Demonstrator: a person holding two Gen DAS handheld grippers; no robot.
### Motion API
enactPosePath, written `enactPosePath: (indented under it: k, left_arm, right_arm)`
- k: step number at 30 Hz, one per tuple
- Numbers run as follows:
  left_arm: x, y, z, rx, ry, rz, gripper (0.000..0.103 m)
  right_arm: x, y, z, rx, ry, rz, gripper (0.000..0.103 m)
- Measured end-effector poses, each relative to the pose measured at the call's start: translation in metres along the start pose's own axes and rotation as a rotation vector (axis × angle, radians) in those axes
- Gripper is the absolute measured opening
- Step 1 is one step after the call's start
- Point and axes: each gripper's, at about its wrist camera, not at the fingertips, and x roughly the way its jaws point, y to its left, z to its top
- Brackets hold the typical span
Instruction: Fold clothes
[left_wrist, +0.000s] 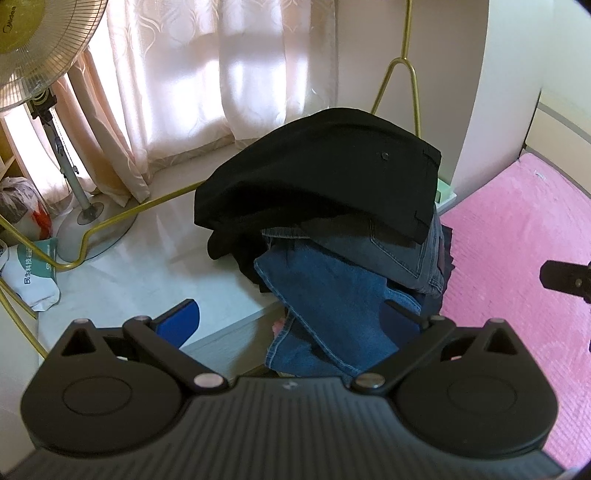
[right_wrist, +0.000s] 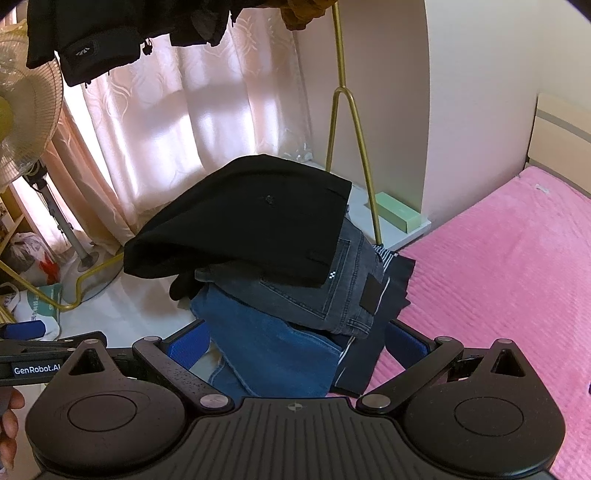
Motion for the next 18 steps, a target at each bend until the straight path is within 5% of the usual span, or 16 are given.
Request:
enactPosePath:
  k: [18]
  left_arm:
    - [-0.0032, -0.0014, -0.0032, 0.005, 0.001, -0.005, 0.102]
  right_arm:
    - [-0.007, 0.0023, 0.0026, 0.003, -0.007, 0.006, 0.103]
